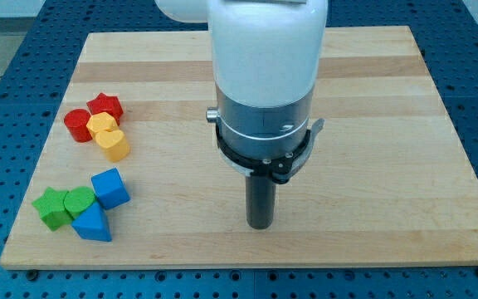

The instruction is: Place the green star above the red star

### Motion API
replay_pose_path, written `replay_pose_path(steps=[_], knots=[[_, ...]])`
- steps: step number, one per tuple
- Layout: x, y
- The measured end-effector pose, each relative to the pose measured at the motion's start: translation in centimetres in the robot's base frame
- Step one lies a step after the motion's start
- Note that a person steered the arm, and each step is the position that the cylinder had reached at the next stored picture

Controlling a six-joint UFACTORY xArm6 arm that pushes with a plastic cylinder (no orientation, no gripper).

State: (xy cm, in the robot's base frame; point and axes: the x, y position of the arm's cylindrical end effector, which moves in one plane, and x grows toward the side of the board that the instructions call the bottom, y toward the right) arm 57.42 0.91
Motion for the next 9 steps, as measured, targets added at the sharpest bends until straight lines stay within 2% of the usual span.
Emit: replay_pose_path(steps=[1,2,3,4,5,6,7,9], knots=[[1.3,0.0],[4.4,-1.6],[4.5,-5.8],[4.5,-20.5],[4.1,-28.3],[1.3,-25.3],[-0.3,-25.4],[-2.0,-29.6]])
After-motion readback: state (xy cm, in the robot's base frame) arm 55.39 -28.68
